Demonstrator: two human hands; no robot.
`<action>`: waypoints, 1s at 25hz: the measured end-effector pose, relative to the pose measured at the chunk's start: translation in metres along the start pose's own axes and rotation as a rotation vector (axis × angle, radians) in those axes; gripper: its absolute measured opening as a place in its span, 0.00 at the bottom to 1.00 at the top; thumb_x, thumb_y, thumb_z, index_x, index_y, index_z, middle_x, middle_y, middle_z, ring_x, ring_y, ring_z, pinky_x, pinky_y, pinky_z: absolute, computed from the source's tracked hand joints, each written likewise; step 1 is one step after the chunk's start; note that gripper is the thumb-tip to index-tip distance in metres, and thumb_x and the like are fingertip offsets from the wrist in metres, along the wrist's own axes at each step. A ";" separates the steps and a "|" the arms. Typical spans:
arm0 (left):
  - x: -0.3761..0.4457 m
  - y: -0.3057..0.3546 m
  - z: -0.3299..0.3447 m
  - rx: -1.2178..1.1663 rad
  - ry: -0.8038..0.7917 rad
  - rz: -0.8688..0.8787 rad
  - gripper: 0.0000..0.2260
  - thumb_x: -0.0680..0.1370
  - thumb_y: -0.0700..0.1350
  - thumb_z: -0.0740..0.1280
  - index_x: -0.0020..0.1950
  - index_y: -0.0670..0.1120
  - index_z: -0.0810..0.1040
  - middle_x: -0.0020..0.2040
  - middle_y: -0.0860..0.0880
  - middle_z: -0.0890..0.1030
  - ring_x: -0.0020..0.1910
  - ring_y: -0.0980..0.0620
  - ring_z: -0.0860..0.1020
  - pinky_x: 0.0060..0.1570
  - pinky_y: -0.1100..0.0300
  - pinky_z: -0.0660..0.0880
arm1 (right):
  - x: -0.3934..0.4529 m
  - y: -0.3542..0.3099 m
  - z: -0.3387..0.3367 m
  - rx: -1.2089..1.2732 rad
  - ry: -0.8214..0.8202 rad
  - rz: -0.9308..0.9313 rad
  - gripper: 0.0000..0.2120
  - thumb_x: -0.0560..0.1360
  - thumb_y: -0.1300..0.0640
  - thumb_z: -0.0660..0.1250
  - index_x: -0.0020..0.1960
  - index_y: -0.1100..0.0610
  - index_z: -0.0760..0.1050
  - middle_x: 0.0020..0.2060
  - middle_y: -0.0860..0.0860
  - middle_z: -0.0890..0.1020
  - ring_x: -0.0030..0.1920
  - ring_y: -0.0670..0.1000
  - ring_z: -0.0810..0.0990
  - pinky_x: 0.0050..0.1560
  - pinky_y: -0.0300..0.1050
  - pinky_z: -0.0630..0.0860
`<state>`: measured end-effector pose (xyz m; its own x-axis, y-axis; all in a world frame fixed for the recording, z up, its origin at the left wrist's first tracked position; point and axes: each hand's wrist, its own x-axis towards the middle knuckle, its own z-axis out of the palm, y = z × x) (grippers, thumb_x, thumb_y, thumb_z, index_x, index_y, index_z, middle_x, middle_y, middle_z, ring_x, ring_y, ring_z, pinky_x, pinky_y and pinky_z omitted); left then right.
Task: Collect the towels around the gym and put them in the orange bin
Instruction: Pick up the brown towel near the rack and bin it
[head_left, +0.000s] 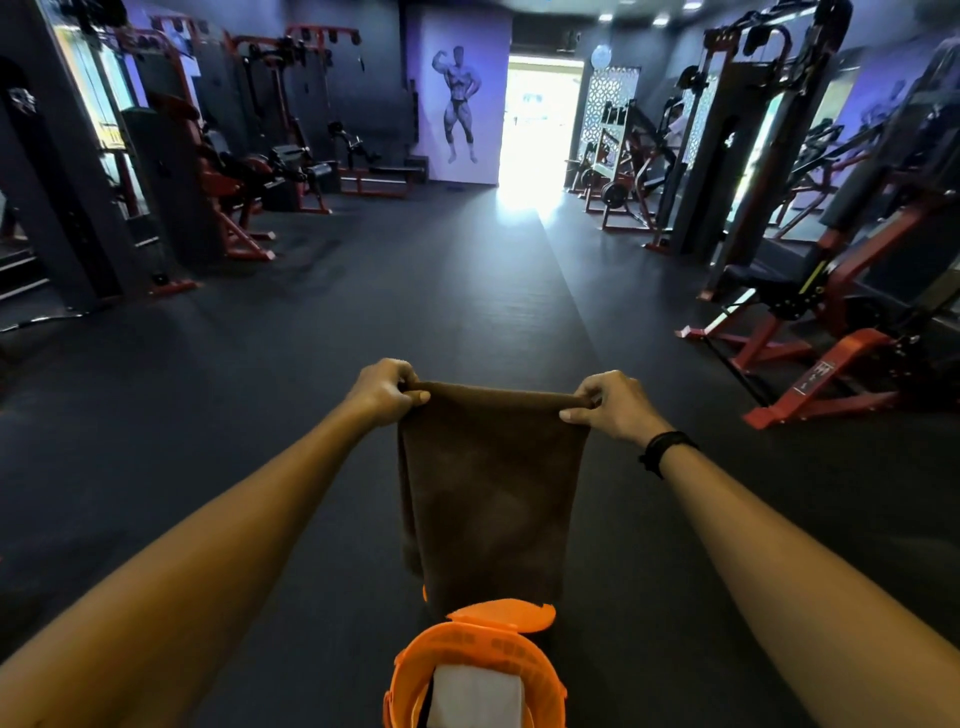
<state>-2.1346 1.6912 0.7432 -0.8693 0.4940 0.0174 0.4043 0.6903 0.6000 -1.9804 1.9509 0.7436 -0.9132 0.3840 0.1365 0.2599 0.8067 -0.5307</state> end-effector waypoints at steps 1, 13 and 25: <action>0.000 0.002 -0.006 -0.006 -0.087 0.002 0.06 0.74 0.46 0.72 0.46 0.45 0.79 0.44 0.48 0.78 0.46 0.50 0.76 0.45 0.57 0.71 | 0.000 -0.001 -0.007 -0.027 -0.103 -0.008 0.10 0.68 0.54 0.76 0.42 0.60 0.81 0.41 0.55 0.81 0.46 0.51 0.79 0.44 0.47 0.75; -0.025 0.004 0.001 -0.771 -0.212 -0.180 0.21 0.75 0.51 0.70 0.64 0.42 0.75 0.59 0.46 0.79 0.53 0.50 0.78 0.58 0.52 0.74 | -0.003 -0.014 -0.020 0.887 -0.272 0.186 0.32 0.55 0.43 0.77 0.55 0.54 0.77 0.56 0.52 0.82 0.53 0.51 0.81 0.49 0.44 0.79; -0.020 -0.018 0.012 -0.797 -0.096 -0.129 0.35 0.65 0.33 0.76 0.69 0.52 0.70 0.64 0.45 0.70 0.58 0.48 0.73 0.56 0.52 0.77 | -0.007 -0.005 0.009 1.197 -0.052 0.382 0.20 0.81 0.62 0.54 0.72 0.55 0.65 0.50 0.55 0.78 0.45 0.51 0.78 0.44 0.45 0.76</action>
<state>-2.1207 1.6754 0.7227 -0.8524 0.5045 -0.1376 -0.0527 0.1789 0.9824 -1.9780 1.9398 0.7375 -0.8607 0.4631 -0.2114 0.0875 -0.2745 -0.9576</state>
